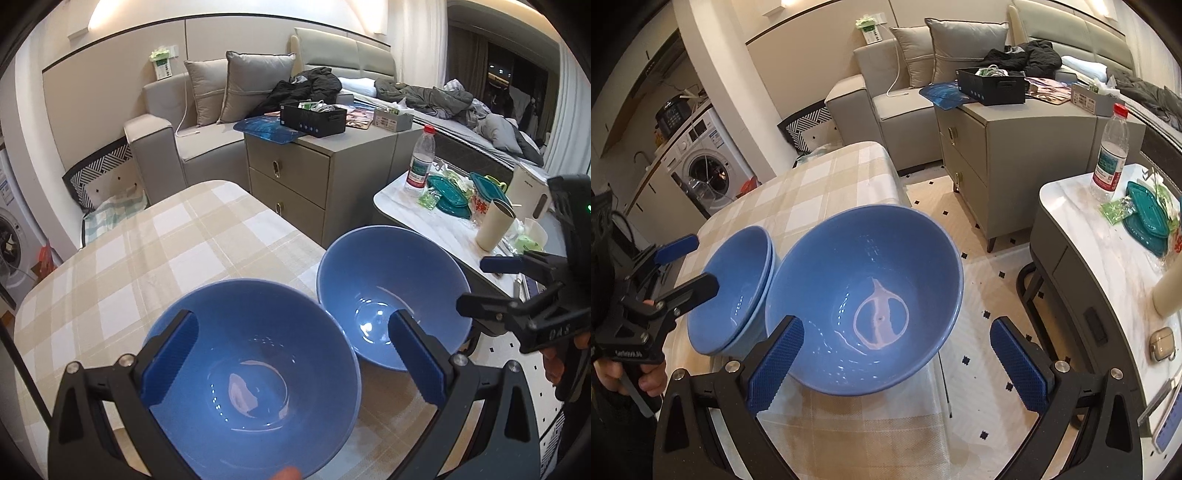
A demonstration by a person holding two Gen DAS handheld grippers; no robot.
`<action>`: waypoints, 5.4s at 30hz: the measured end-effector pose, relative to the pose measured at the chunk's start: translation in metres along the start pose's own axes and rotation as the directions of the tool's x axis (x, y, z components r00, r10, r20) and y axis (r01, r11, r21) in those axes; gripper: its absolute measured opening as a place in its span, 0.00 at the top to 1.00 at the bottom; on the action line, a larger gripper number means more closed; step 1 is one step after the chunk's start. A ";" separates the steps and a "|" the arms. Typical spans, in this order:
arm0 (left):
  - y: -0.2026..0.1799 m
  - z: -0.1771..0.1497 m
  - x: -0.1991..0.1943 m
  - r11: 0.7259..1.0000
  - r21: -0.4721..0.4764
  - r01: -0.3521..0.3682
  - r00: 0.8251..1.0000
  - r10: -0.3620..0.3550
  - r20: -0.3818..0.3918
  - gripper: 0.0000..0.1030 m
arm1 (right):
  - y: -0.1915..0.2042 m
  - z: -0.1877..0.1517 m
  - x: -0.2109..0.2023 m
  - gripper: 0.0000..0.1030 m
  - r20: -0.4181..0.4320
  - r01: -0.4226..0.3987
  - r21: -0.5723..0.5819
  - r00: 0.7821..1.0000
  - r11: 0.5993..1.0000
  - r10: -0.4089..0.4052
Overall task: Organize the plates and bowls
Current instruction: 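Move the left gripper to another blue bowl rim while the right gripper approaches it, then close the left gripper on the blue bowl rim while the right gripper closes on it, then lift the gripped blue bowl with both grippers and carry it over the other blue bowl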
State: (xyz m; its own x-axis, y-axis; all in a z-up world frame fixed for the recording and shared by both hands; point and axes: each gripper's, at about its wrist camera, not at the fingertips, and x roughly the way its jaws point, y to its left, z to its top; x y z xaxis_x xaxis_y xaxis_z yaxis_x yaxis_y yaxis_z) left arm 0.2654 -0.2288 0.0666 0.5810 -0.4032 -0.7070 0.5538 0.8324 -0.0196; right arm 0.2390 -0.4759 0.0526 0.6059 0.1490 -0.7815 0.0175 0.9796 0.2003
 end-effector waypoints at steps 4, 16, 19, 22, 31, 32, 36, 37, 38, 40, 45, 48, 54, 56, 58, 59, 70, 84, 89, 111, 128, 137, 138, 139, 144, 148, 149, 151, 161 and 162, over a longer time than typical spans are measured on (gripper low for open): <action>0.001 0.003 0.009 1.000 -0.017 0.020 1.000 -0.020 -0.017 0.00 | -0.002 -0.002 0.003 0.00 -0.008 0.011 0.007 1.000 1.000 -0.011; -0.009 0.013 0.030 1.000 0.011 0.023 0.999 -0.022 -0.030 0.00 | -0.006 -0.001 0.016 0.00 -0.034 0.022 0.021 0.999 1.000 -0.022; -0.011 0.016 0.035 0.999 0.012 0.045 0.998 -0.045 -0.035 0.00 | -0.004 -0.001 0.019 0.01 -0.036 0.018 0.014 0.999 1.000 -0.017; -0.013 0.018 0.041 0.998 0.015 0.062 0.997 -0.061 -0.042 0.00 | -0.002 -0.001 0.022 0.01 -0.040 0.020 0.002 0.999 1.000 -0.020; -0.023 0.027 0.058 0.997 0.037 0.071 0.996 -0.068 -0.063 0.00 | 0.002 -0.001 0.031 0.07 -0.054 0.013 -0.010 0.998 1.000 -0.014; -0.023 0.027 0.060 0.997 0.037 0.073 0.995 -0.071 -0.066 0.00 | 0.002 -0.001 0.032 0.08 -0.055 0.011 -0.010 0.998 1.000 -0.012; -0.024 0.029 0.070 0.997 0.037 0.074 0.994 -0.071 -0.088 0.00 | 0.001 -0.001 0.033 0.11 -0.055 0.007 -0.008 0.998 1.000 -0.007; -0.024 0.030 0.071 0.996 0.033 0.082 0.993 -0.078 -0.092 0.00 | 0.001 -0.001 0.034 0.13 -0.056 0.005 -0.007 0.998 1.000 -0.005; -0.024 0.030 0.072 0.996 0.033 0.084 0.992 -0.080 -0.093 0.00 | 0.001 0.000 0.035 0.15 -0.056 0.004 -0.006 0.998 1.000 -0.004; -0.027 0.031 0.075 0.996 0.042 0.078 0.992 -0.073 -0.105 0.00 | 0.000 0.000 0.035 0.15 -0.057 0.002 -0.005 0.998 1.000 -0.003; -0.032 0.031 0.080 0.996 0.067 0.066 0.989 -0.057 -0.136 0.00 | -0.001 0.000 0.036 0.16 -0.056 -0.004 -0.005 0.998 1.000 0.004; -0.033 0.033 0.081 0.995 0.069 0.074 0.987 -0.063 -0.146 0.01 | -0.001 0.000 0.037 0.16 -0.053 -0.007 -0.008 0.999 1.000 0.007; -0.035 0.036 0.089 0.993 0.076 0.089 0.982 -0.075 -0.171 0.02 | 0.000 0.000 0.037 0.17 -0.051 -0.012 -0.011 0.999 1.000 0.012; -0.036 0.037 0.091 0.993 0.078 0.085 0.981 -0.070 -0.181 0.02 | 0.000 0.000 0.037 0.18 -0.053 -0.013 -0.011 0.998 1.000 0.013; -0.037 0.037 0.093 0.993 0.084 0.081 0.979 -0.064 -0.193 0.02 | 0.000 0.000 0.038 0.18 -0.054 -0.014 -0.012 0.998 1.000 0.013; -0.038 0.037 0.094 0.993 0.085 0.082 0.978 -0.064 -0.196 0.02 | 0.000 0.000 0.038 0.19 -0.055 -0.015 -0.013 0.998 1.000 0.014; -0.039 0.036 0.107 0.993 0.085 0.084 0.966 -0.060 -0.250 0.32 | -0.004 -0.003 0.039 0.24 -0.059 -0.007 -0.002 0.998 1.000 0.007; -0.034 0.034 0.104 0.994 0.061 0.095 0.965 -0.077 -0.252 0.58 | 0.000 -0.003 0.036 0.36 -0.063 -0.009 -0.015 0.998 1.000 0.008; -0.034 0.033 0.102 0.993 0.058 0.100 0.965 -0.082 -0.249 0.61 | 0.001 -0.002 0.034 0.39 -0.064 0.001 -0.020 0.998 1.000 -0.003; -0.030 0.031 0.096 0.994 0.039 0.105 0.966 -0.092 -0.240 0.74 | -0.007 -0.002 0.025 0.64 -0.054 0.058 -0.016 0.997 0.998 -0.059; -0.031 0.036 0.087 0.993 0.031 0.114 0.972 -0.105 -0.211 0.74 | -0.011 0.001 0.021 0.69 -0.042 0.082 -0.008 0.996 0.997 -0.082; -0.032 0.040 0.079 0.992 0.026 0.121 0.975 -0.114 -0.191 0.74 | -0.010 0.004 0.014 0.69 -0.026 0.093 -0.005 0.995 0.996 -0.093; -0.032 0.041 0.077 0.992 0.026 0.121 0.976 -0.114 -0.187 0.74 | -0.010 0.005 0.013 0.69 -0.023 0.094 -0.006 0.995 0.996 -0.094; -0.032 0.042 0.076 0.992 0.025 0.121 0.976 -0.115 -0.183 0.74 | -0.010 0.005 0.012 0.69 -0.021 0.095 -0.007 0.995 0.995 -0.095; -0.032 0.045 0.066 0.992 0.023 0.125 0.980 -0.120 -0.155 0.74 | -0.007 0.009 0.005 0.69 -0.003 0.104 -0.012 0.995 0.995 -0.104; -0.031 0.049 0.056 0.992 0.017 0.128 0.983 -0.125 -0.135 0.74 | -0.003 0.011 -0.002 0.69 0.010 0.115 -0.026 0.993 0.993 -0.115; -0.031 0.050 0.053 0.992 0.015 0.129 0.983 -0.126 -0.130 0.74 | -0.001 0.012 -0.003 0.69 0.013 0.118 -0.030 0.993 0.993 -0.117; -0.029 0.051 0.047 0.992 0.013 0.126 0.985 -0.124 -0.116 0.74 | 0.001 0.015 -0.006 0.69 0.018 0.117 -0.033 0.993 0.993 -0.117; -0.019 0.056 0.024 0.994 -0.010 0.111 0.991 -0.112 -0.071 0.74 | 0.019 0.028 -0.023 0.69 0.051 0.130 -0.077 0.991 0.989 -0.126; -0.019 0.056 0.022 0.994 -0.012 0.110 0.992 -0.110 -0.067 0.74 | 0.021 0.029 -0.024 0.69 0.053 0.130 -0.081 0.991 0.988 -0.126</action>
State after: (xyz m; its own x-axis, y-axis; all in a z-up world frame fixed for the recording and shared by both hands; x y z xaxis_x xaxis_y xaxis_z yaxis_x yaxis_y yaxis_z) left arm 0.3015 -0.2747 0.0909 0.4751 -0.4660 -0.7464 0.6068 0.7878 -0.1056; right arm 0.2479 -0.4632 0.0927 0.6401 0.0169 -0.7681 0.0316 0.9983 0.0482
